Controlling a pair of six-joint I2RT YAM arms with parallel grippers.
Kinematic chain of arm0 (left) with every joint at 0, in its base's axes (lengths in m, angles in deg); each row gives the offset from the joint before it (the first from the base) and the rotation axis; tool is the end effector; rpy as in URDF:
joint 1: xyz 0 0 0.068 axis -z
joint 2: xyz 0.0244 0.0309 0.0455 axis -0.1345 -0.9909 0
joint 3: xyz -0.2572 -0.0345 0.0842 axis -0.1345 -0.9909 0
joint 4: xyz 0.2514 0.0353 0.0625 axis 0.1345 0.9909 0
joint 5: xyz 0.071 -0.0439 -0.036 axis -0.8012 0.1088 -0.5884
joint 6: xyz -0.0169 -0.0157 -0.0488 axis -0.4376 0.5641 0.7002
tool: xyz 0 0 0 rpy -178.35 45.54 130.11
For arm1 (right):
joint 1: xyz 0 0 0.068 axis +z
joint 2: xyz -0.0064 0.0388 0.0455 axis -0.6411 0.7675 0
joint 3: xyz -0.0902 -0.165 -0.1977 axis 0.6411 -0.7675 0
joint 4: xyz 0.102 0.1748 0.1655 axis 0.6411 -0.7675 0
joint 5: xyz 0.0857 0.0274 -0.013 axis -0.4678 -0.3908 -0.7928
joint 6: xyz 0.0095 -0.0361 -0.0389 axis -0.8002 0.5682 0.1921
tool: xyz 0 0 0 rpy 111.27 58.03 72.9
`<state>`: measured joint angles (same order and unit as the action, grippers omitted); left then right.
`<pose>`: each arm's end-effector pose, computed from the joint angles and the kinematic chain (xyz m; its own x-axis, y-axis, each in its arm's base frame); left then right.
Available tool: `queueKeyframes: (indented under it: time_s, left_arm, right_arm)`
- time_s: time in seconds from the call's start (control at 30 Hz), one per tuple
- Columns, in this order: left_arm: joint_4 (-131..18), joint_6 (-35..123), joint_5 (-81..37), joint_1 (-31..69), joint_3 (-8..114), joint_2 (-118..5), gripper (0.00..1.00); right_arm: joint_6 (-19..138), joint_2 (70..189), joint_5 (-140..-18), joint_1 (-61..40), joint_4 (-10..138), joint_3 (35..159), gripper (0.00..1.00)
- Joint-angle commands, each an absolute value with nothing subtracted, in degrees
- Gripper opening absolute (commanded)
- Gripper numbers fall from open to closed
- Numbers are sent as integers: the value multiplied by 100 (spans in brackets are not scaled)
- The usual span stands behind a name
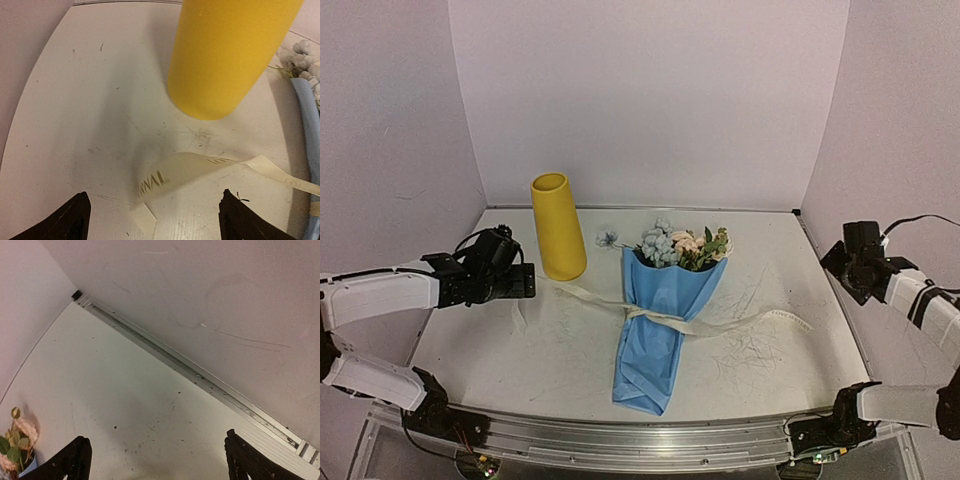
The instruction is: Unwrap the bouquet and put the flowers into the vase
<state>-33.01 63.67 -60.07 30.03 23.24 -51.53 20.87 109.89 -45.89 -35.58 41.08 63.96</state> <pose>0.2034 -0.1350 0.2216 -0.6532 -0.0543 -0.7552 -0.0733 0.9973 -0.0083 0.2237 0.0012 0.2522 -0.2922 0.6216 -0.7268 0.6561 0.6832 0.3205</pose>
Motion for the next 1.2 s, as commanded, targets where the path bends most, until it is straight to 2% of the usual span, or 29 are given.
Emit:
queueKeyframes:
  time_s: [0.0,0.17,0.2,0.3,0.37,0.53,0.77,0.9,1.17]
  left_arm:
    - [-4084,5335,-4520,2997,2417,-4479,92]
    - [-4719,4940,-2743,3085,2489,-4488,89]
    - [-4768,4905,-2629,3185,2564,-4609,89]
    - [-4795,4454,-2757,3949,2942,-5227,88]
    - [-4807,4272,-2825,4270,3162,-5637,86]
    - [-4968,3874,-2697,4533,3426,-6370,86]
    - [-5067,3557,-3441,4759,3775,-7076,90]
    - [-5091,3396,-3630,4865,4088,-7540,89]
    - [-5244,3402,-3714,4862,4328,-8092,89]
  right_arm:
    - [3797,10213,-6684,-3553,5276,6284,90]
    - [4239,10165,-9153,-3343,5966,6058,73]
    - [4250,10235,-9214,-3235,5970,6083,73]
    - [4388,10602,-8912,-2089,5988,6290,72]
    - [4462,10981,-8853,-1425,6026,6490,65]
    - [4643,11929,-8790,-406,6220,6835,58]
    - [4430,12893,-8659,276,6607,7209,57]
    - [4427,13379,-9007,545,6950,7337,51]
    - [3960,13811,-9325,786,7632,6843,49]
